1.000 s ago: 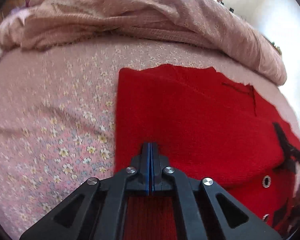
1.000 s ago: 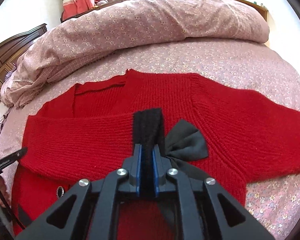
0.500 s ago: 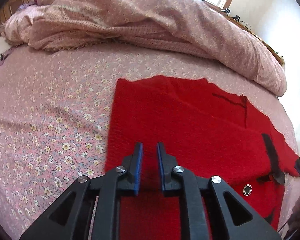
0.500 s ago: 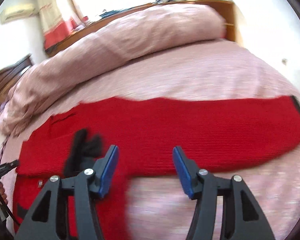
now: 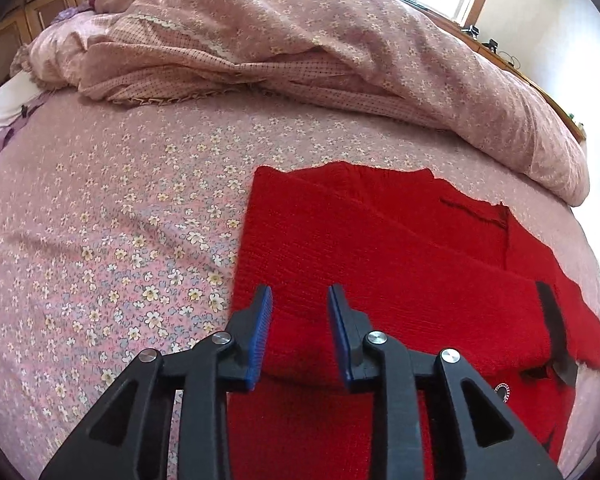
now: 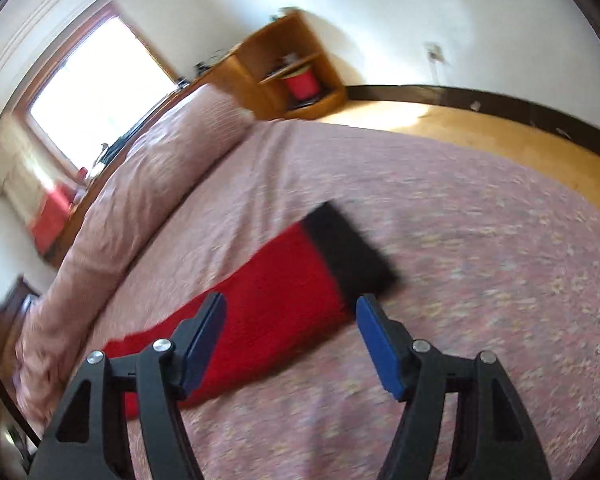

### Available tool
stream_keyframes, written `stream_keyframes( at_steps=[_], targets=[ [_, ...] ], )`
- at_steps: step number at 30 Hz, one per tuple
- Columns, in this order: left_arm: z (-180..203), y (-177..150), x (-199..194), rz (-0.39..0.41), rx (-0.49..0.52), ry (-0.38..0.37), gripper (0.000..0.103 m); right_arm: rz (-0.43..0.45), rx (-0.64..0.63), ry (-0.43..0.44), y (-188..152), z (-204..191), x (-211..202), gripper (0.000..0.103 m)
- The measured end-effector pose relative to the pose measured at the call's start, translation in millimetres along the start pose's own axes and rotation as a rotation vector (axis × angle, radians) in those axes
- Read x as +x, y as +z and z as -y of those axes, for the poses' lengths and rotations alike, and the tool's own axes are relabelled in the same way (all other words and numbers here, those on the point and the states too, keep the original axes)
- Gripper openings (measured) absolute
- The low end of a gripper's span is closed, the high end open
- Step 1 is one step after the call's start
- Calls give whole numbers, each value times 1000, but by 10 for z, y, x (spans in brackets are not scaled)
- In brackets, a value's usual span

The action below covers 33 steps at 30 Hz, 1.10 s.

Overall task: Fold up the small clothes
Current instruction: 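Reach the right tool to the other black sleeve cuff and grasp it, then fold the held sleeve across the cardigan body toward the left tool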

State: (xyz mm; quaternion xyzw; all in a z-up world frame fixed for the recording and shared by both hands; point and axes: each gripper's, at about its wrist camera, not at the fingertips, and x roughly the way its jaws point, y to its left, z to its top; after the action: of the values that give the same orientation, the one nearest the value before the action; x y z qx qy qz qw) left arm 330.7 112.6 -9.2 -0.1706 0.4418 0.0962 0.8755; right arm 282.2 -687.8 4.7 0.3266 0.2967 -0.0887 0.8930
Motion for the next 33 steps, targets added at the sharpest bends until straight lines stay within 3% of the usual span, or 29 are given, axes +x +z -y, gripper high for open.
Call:
stream_keyframes(
  at_steps=[8, 17, 18, 19, 20, 22, 29, 33],
  targets=[
    [89, -10, 19, 11, 33, 2, 22, -112, 170, 47, -63, 271, 307, 71],
    [4, 18, -24, 24, 31, 21, 22, -47, 260, 58, 50, 348, 582, 70],
    [-15, 23, -33, 27, 26, 21, 22, -41, 275, 64, 54, 373, 561, 68],
    [-29, 28, -35, 27, 22, 21, 22, -31, 289, 64, 65, 382, 568, 55],
    [-43, 36, -33, 25, 18, 21, 22, -28, 292, 52, 70, 398, 550, 32],
    [-74, 44, -32, 20, 6, 19, 22, -38, 290, -2, 52, 415, 549, 13],
    [-104, 36, -65, 25, -2, 24, 22, 30, 294, 49, 175, 228, 321, 12],
    [-121, 35, -85, 26, -8, 21, 22, 87, 233, 214, 274, -358, 150, 12]
  ],
)
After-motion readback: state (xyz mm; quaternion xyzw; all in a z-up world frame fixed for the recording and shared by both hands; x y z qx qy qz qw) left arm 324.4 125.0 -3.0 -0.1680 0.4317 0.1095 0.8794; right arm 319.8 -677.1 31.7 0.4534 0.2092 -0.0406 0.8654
